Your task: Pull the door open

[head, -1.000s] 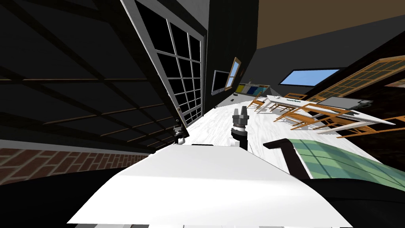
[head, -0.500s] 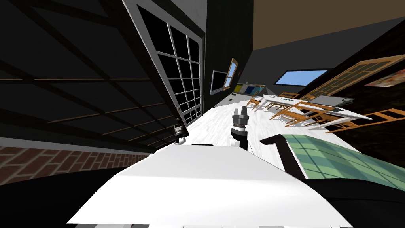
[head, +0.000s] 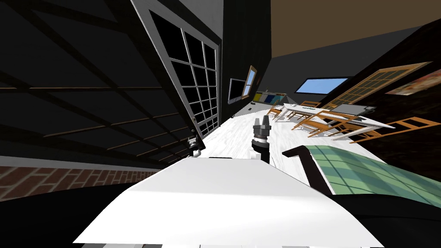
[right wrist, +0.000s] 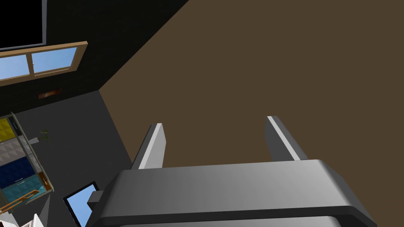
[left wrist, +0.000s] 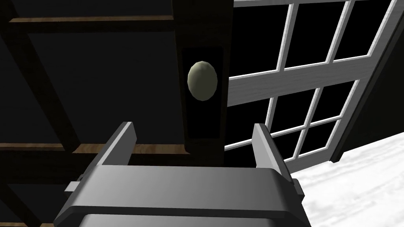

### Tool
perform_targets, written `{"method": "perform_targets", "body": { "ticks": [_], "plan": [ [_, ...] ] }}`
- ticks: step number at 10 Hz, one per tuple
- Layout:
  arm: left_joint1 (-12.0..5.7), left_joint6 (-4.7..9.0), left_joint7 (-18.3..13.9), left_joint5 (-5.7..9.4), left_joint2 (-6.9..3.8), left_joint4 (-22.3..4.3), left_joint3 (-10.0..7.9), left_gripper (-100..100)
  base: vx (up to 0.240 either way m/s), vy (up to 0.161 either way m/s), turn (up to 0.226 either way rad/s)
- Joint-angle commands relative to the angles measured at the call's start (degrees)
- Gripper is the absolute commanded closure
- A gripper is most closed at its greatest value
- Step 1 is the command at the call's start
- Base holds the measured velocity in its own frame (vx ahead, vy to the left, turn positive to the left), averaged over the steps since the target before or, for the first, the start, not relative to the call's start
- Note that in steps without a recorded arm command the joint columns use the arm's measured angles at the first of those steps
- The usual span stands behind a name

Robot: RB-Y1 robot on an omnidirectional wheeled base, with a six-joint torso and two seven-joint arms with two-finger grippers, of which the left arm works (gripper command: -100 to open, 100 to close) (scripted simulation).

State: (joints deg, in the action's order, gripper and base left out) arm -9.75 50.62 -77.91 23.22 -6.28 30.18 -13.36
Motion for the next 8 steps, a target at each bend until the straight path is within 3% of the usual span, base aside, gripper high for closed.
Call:
{"method": "perform_targets", "body": {
  "ticks": [1, 5, 7, 8],
  "plan": [
    [0.06, 0.44, -1.7, -0.03, -1.31, -1.3, 0.14, -100, 0.179, -0.013, -0.025],
    [2.17, 0.69, -6.3, -0.06, -5.29, -1.9, 0.45, -100, 0.170, 0.013, -0.045],
    [2.17, 0.69, -6.3, -0.06, -5.29, -1.9, 0.45, -100, 0.072, 0.005, -0.007],
    [3.18, 0.81, -8.5, -0.07, -7.20, -2.2, 0.61, -100, 0.141, 0.000, -0.047]
  ]
}}
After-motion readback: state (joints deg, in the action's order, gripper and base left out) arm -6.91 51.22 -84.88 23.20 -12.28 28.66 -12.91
